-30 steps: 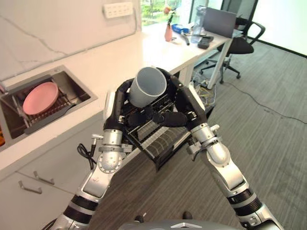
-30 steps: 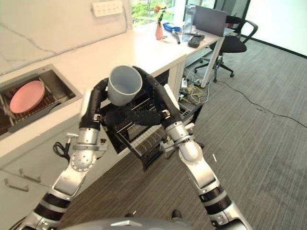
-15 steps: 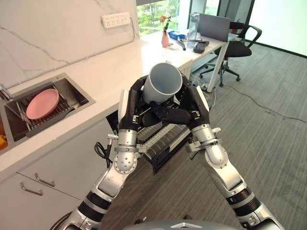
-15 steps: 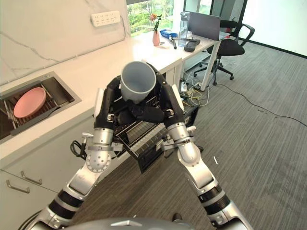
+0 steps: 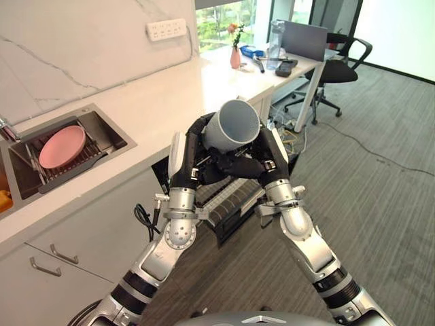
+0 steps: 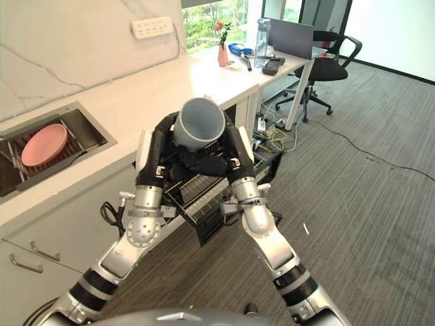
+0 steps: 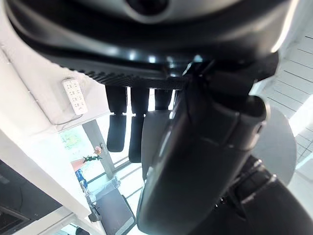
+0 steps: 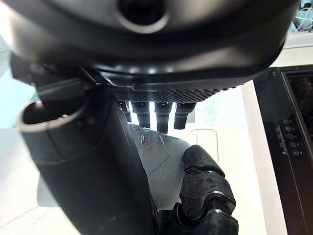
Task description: Place the dishes in the dishwasher.
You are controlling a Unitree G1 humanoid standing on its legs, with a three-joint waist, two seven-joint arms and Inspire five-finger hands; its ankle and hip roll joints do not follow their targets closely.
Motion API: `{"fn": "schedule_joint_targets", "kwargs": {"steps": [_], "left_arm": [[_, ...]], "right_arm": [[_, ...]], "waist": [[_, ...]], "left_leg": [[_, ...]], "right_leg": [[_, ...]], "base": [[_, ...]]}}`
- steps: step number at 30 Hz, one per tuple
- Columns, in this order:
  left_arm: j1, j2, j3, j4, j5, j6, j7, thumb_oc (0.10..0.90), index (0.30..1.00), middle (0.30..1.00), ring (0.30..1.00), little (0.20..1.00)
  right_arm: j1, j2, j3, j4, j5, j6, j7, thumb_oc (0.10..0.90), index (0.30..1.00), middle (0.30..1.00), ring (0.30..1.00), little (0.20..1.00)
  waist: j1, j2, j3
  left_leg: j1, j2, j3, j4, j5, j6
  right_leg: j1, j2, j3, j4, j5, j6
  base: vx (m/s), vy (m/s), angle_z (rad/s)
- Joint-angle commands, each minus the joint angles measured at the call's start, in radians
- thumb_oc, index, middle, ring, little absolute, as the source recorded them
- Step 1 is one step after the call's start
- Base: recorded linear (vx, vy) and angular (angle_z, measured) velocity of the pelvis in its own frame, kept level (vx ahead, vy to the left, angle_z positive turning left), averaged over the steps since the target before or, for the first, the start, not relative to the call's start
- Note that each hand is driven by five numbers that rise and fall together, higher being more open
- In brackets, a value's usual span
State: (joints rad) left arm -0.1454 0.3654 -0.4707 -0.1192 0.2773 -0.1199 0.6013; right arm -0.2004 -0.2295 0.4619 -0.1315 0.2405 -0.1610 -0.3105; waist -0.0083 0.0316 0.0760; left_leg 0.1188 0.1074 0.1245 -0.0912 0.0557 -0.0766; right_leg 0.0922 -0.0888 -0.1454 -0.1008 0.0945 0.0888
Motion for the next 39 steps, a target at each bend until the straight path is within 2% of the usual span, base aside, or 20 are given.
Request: {"fn": "schedule_joint_targets", "kwargs": {"steps": [1, 3, 7, 14, 23, 26, 30, 35, 36, 39], "left_arm": [[-0.202, 0.031, -0.193, -0.05, 0.192, -0.192, -0.005, 0.4, 0.3, 0.3, 0.3, 0.3], [-0.225, 0.037, -0.227, -0.036, 0.242, -0.201, 0.005, 0.4, 0.3, 0.3, 0.3, 0.3], [-0.245, 0.027, -0.263, -0.042, 0.245, -0.217, -0.013, 0.4, 0.3, 0.3, 0.3, 0.3], [-0.235, 0.003, -0.279, -0.016, 0.213, -0.215, 0.014, 0.4, 0.3, 0.3, 0.3, 0.3], [-0.178, -0.001, -0.259, -0.008, 0.17, -0.211, 0.024, 0.4, 0.3, 0.3, 0.3, 0.3], [-0.152, 0.0, -0.246, -0.001, 0.143, -0.204, 0.018, 0.8, 0.9, 0.9, 0.9, 0.9], [-0.141, 0.001, -0.236, -0.002, 0.131, -0.199, 0.017, 0.8, 0.9, 0.9, 0.9, 0.9], [-0.042, -0.006, -0.165, 0.019, 0.036, -0.171, 0.011, 0.8, 0.9, 0.9, 0.9, 0.9], [-0.012, -0.014, -0.137, 0.046, -0.007, -0.155, 0.009, 0.8, 0.9, 0.9, 0.9, 0.9], [0.027, -0.015, -0.105, 0.066, -0.042, -0.134, 0.015, 0.8, 0.9, 0.9, 0.9, 0.9]], "right_arm": [[-0.194, 0.133, 0.006, -0.036, 0.071, -0.059, -0.082, 0.74, 0.811, 0.811, 0.811, 0.811], [-0.218, 0.149, 0.016, -0.039, 0.067, -0.073, -0.11, 0.4, 0.3, 0.3, 0.3, 0.3], [-0.251, 0.156, 0.012, -0.053, -0.016, -0.119, -0.16, 0.4, 0.3, 0.3, 0.3, 0.3], [-0.251, 0.164, -0.015, -0.088, -0.037, -0.228, -0.203, 0.4, 0.3, 0.3, 0.3, 0.3], [-0.234, 0.127, -0.064, -0.117, -0.057, -0.248, -0.222, 0.4, 0.3, 0.3, 0.3, 0.3], [-0.23, 0.102, -0.085, -0.118, -0.078, -0.245, -0.221, 0.4, 0.3, 0.3, 0.3, 0.3], [-0.229, 0.097, -0.092, -0.121, -0.081, -0.239, -0.224, 0.4, 0.3, 0.3, 0.3, 0.3], [-0.208, 0.041, -0.152, -0.128, -0.11, -0.19, -0.227, 0.4, 0.3, 0.3, 0.3, 0.3], [-0.205, 0.014, -0.166, -0.123, -0.132, -0.148, -0.224, 0.4, 0.3, 0.3, 0.3, 0.3], [-0.191, 0.002, -0.179, -0.129, -0.11, -0.103, -0.219, 0.4, 0.3, 0.3, 0.3, 0.3]], "waist": [[0.003, -0.044, -0.029], [-0.001, -0.043, -0.025], [-0.004, -0.036, -0.027], [-0.007, -0.028, -0.029], [-0.005, -0.025, -0.03], [-0.004, -0.024, -0.028], [-0.003, -0.024, -0.028], [0.004, -0.026, -0.027], [0.008, -0.028, -0.023], [0.011, -0.03, -0.023]], "left_leg": [[0.014, 0.057, 0.001, 0.004, -0.04, -0.057], [0.011, 0.057, 0.006, 0.004, -0.031, -0.056], [0.014, 0.058, 0.008, 0.004, -0.032, -0.055], [0.017, 0.056, 0.005, 0.004, -0.032, -0.054], [0.019, 0.054, 0.001, 0.004, -0.031, -0.053], [0.019, 0.053, -0.001, 0.004, -0.029, -0.053], [0.019, 0.053, -0.002, 0.004, -0.029, -0.053], [0.019, 0.052, -0.013, 0.004, -0.035, -0.056], [0.017, 0.052, -0.016, 0.004, -0.032, -0.058], [0.009, 0.051, -0.021, 0.004, -0.027, -0.06]], "right_leg": [[0.056, -0.05, -0.046, 0.014, -0.102, 0.07], [0.049, -0.05, -0.039, 0.014, -0.09, 0.068], [0.048, -0.052, -0.034, 0.014, -0.091, 0.069], [0.054, -0.051, -0.04, 0.014, -0.094, 0.067], [0.06, -0.052, -0.049, 0.014, -0.095, 0.068], [0.061, -0.052, -0.051, 0.014, -0.095, 0.068], [0.062, -0.053, -0.053, 0.014, -0.094, 0.068], [0.071, -0.051, -0.062, 0.014, -0.108, 0.067], [0.072, -0.05, -0.065, 0.014, -0.11, 0.066], [0.07, -0.049, -0.07, 0.014, -0.111, 0.064]], "base": [[-0.03, 0.005, 0.01], [-0.03, 0.009, 0.0], [0.0, 0.0, 0.0], [0.0, 0.0, 0.0], [0.0, 0.0, 0.0], [0.0, 0.0, 0.0], [0.0, 0.0, 0.0], [0.01, -0.017, 0.08], [-0.01, -0.005, 0.17], [-0.02, -0.01, 0.12]]}}
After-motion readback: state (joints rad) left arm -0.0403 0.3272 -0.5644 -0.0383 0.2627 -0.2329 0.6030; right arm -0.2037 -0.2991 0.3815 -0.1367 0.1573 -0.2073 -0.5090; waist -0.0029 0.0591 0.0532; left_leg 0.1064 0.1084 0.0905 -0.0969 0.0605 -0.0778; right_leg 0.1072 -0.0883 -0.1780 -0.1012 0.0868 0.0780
